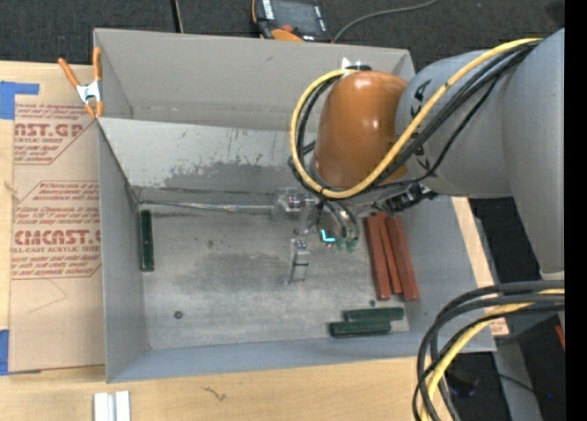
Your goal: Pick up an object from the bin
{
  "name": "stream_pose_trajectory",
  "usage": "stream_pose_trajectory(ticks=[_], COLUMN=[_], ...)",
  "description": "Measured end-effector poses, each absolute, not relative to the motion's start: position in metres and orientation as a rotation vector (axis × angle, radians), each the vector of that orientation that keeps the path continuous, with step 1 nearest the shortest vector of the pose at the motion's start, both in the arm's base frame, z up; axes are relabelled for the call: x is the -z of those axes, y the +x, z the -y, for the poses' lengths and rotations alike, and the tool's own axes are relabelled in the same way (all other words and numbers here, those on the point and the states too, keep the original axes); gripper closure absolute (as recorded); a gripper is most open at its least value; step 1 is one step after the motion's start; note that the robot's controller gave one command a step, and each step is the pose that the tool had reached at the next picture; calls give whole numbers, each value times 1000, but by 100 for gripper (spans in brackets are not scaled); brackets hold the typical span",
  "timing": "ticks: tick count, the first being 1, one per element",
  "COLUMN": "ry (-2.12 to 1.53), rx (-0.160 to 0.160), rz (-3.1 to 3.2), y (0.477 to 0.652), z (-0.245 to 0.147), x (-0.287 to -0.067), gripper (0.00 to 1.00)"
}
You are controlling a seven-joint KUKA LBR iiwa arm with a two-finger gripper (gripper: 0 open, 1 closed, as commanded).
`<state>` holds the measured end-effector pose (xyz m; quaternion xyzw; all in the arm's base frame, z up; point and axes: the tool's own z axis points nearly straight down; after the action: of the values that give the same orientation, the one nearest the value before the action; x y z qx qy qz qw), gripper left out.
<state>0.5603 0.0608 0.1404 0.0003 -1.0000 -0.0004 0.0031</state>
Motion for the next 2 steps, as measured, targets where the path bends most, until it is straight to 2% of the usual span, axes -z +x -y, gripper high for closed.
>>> stream_pose_trajectory(ticks=[1,2], ry=[-132,-241], rx=[-4,-5], rz=[3135,3127], y=[544,481], z=[53,122], x=[-85,-86], gripper=[0,0])
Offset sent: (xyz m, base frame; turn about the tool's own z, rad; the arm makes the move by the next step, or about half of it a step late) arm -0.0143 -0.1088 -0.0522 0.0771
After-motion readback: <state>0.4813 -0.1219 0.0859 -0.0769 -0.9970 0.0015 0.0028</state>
